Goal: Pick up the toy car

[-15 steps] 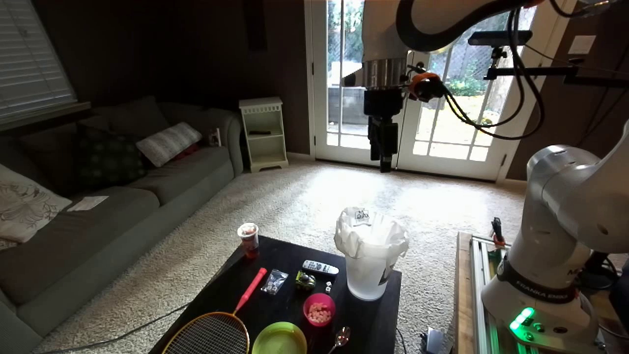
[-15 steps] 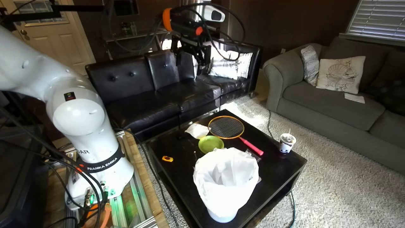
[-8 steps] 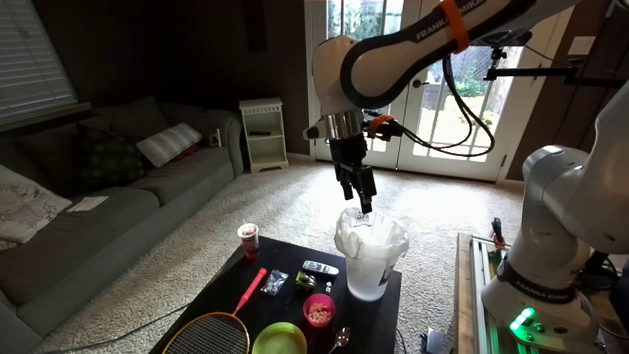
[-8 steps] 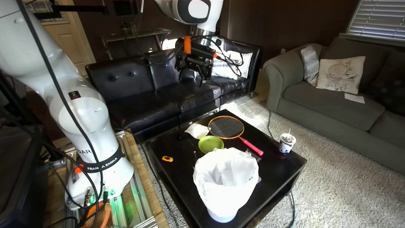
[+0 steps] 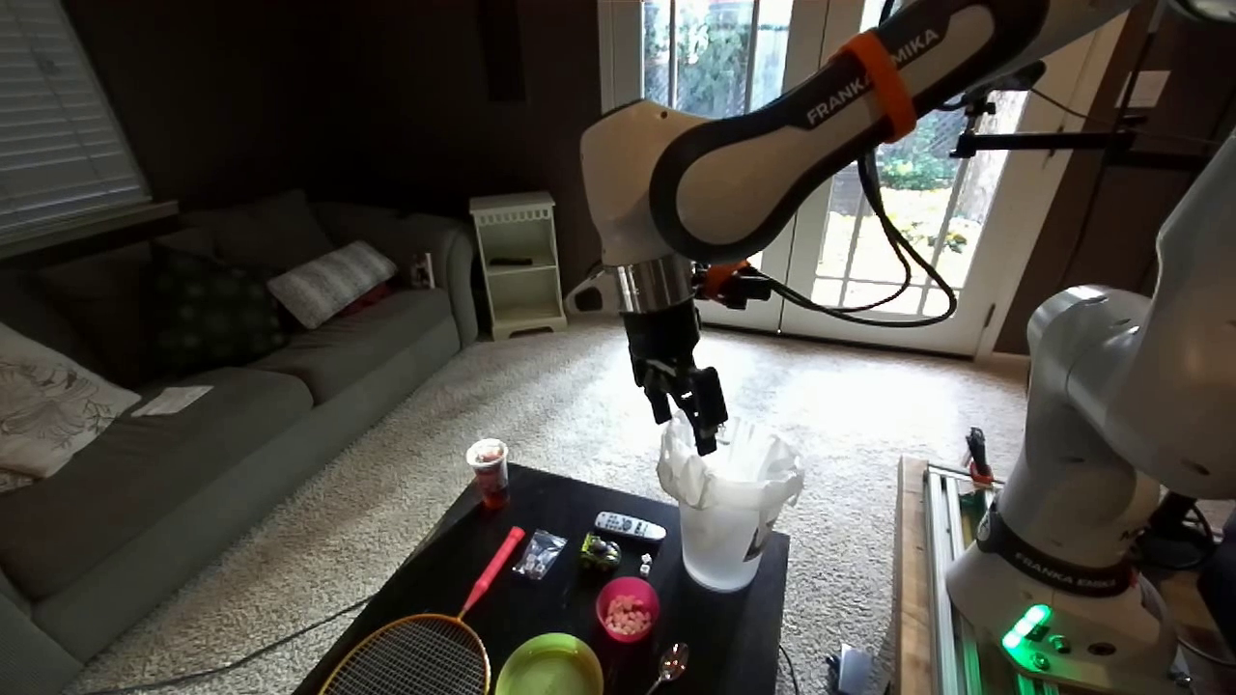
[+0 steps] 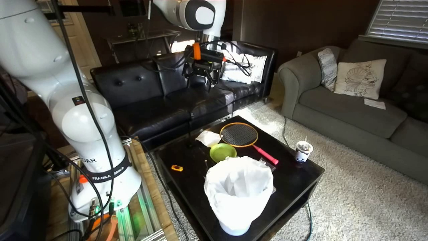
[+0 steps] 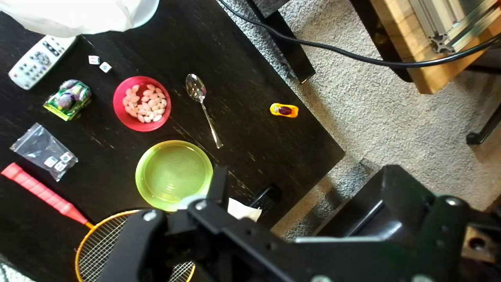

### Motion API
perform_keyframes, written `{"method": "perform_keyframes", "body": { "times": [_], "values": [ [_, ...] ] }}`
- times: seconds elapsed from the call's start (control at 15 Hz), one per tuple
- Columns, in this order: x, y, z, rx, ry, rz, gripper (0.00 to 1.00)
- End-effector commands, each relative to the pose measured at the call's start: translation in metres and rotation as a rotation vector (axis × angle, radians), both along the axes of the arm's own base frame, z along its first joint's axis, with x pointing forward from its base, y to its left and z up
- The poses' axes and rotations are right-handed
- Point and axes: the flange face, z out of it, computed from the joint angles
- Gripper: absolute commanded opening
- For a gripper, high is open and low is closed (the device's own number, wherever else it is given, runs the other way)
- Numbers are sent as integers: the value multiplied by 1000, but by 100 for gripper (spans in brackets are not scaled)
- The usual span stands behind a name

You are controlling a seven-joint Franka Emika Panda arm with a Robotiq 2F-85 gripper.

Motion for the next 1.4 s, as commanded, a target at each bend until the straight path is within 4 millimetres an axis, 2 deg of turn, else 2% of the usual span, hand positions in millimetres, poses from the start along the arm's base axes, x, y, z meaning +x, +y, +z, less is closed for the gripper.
{"method": "perform_keyframes", "body": {
  "times": [0.0,0.07,0.2,0.53,0.73,0.87,1.07,1.2,1.27,1.33],
  "values": [
    [1,0,1,1,-1,1,100],
    [0,2,-7,14,38,-6,100],
    [-1,27,-36,68,88,67,100],
    [-6,125,-119,107,144,280,100],
    [-13,159,-173,87,141,331,100],
    [-16,170,-202,65,143,353,100],
    [-22,175,-236,15,157,375,100],
    [-21,172,-247,7,192,372,100],
    [-26,167,-239,21,181,373,100],
    [-26,168,-245,20,189,371,100]
  ]
}}
